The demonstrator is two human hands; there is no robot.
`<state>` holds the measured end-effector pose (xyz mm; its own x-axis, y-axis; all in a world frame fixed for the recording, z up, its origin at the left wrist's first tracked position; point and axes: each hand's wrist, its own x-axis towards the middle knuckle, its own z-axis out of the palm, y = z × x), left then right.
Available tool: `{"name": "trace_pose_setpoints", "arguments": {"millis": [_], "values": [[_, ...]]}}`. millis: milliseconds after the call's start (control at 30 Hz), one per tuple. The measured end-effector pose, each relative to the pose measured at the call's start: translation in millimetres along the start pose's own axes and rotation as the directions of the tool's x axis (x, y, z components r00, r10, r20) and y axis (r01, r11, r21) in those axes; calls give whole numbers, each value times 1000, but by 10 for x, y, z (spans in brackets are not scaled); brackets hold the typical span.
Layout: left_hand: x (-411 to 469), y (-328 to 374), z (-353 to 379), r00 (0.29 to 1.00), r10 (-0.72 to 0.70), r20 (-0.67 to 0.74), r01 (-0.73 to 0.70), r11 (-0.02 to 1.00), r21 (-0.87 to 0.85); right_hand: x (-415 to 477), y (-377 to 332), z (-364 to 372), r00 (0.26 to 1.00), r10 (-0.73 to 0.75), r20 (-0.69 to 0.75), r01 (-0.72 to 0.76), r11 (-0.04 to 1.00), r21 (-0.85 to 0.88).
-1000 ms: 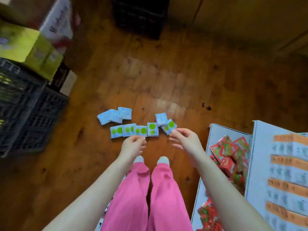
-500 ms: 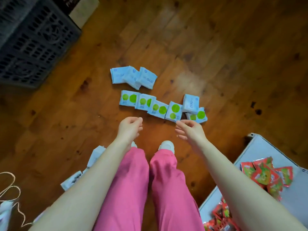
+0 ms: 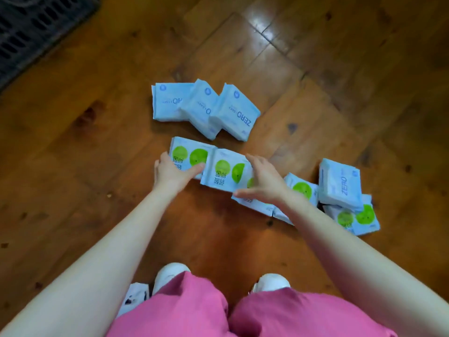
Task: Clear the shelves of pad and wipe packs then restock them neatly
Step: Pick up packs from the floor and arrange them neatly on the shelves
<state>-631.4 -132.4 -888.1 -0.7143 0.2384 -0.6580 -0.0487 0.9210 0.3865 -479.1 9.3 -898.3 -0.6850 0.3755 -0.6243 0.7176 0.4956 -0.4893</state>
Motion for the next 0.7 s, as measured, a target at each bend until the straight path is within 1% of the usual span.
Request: {"name": "trace_pose_setpoints", "arguments": {"millis": [67,100,133,200,300,400,467,567,633,700], "values": [[245,-64,74,999,4,49,-8,996,90,267,35,22,990,-2,142,40,962,-269],[339,-97,123,997,10,77,-18,994,104,353,75,29,982,20,187,44,942,-333],[397,-119,171,995,14,100,-25,994,107,406,127,27,977,44,208,32,937,-347],[454,-134,283,992,48,117,-61,992,107,439,253,39,979,50,198,2,966,-258],[460,-52,444,990,88,106,-98,991,93,411,401,70,991,-8,131,12,1000,-28],[478,76,515,974,192,120,-210,964,164,356,504,137,999,-23,33,19,991,133],[491,125,556,954,245,174,-277,942,190,325,562,203,999,-22,-27,27,983,182],[407,237,615,933,304,194,-342,916,209,297,615,299,994,-15,-109,42,966,253],[281,339,619,915,333,226,-381,899,218,305,650,372,985,-16,-172,62,962,267],[155,419,605,905,350,242,-403,887,226,330,692,455,979,12,-201,44,961,271]]}}
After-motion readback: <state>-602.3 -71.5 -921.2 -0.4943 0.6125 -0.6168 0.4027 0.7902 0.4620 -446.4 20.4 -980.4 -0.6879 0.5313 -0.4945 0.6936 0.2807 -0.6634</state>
